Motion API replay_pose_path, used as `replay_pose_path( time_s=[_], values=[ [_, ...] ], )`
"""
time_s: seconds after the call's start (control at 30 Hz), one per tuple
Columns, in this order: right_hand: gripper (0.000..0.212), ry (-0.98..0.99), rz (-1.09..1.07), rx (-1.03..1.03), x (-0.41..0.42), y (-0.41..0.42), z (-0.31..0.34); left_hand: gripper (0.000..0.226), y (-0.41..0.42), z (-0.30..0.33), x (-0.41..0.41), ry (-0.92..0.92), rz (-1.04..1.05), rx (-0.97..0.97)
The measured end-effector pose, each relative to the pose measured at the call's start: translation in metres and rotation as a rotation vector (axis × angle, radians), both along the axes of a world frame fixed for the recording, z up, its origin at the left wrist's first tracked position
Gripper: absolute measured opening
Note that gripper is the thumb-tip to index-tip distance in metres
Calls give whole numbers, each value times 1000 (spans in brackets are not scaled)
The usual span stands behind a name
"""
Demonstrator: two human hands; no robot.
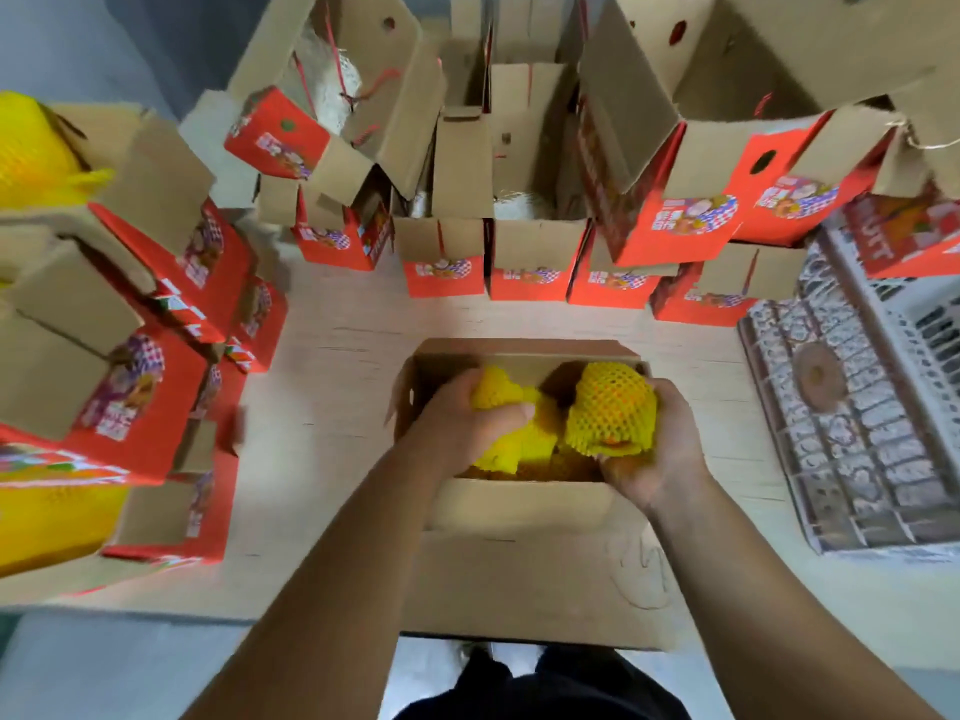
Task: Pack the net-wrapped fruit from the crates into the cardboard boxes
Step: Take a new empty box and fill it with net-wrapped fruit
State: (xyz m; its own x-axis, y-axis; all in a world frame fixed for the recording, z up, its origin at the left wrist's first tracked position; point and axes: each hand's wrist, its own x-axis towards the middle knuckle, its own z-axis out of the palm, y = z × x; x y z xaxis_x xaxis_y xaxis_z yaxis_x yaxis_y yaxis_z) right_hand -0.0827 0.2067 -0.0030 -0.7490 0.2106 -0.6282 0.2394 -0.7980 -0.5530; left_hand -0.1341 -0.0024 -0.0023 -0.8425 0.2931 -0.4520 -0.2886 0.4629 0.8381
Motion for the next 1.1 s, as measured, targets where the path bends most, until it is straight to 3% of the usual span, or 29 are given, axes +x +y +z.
replay_pose_path(
  time_s=[0.1, 0.23, 0.4, 0.5, 0.6, 0.67, 0.73, 0.8, 0.87, 0.97, 1.1],
  values=[
    [33, -51, 6, 51, -3, -1, -4, 80, 20, -25, -2, -71, -379, -261],
    [45, -98, -22, 147, -3, -6, -14, 82, 40, -35, -6, -26, -653, -537],
    [46, -94, -59, 215, -3, -9, -19, 67, 47, -26, -15, -170, -693, -562],
    [42, -96, -57, 283, -2, -12, -19, 80, 46, -33, -13, -101, -819, -687],
    [38, -80, -47, 330, -2, -12, -17, 84, 39, -28, -15, -120, -780, -582],
    [35, -74, -43, 336, -2, -12, -17, 51, 19, -19, -23, -58, -608, -403],
    [33, -66, -39, 328, -2, -10, -20, 28, -4, -19, -40, 69, -529, -509],
    [27, -73, -18, 339, -2, -11, -22, 29, -12, -13, -40, 66, -697, -800],
    [22, -83, 14, 378, -3, -16, -21, 34, -6, -12, -29, -30, -865, -915],
    [27, -81, 46, 438, -2, -19, -23, 35, 6, -18, -20, -108, -892, -900],
    [19, -53, 114, 393, -1, -20, -21, 25, -2, -9, -23, 108, -645, -673]
  ],
)
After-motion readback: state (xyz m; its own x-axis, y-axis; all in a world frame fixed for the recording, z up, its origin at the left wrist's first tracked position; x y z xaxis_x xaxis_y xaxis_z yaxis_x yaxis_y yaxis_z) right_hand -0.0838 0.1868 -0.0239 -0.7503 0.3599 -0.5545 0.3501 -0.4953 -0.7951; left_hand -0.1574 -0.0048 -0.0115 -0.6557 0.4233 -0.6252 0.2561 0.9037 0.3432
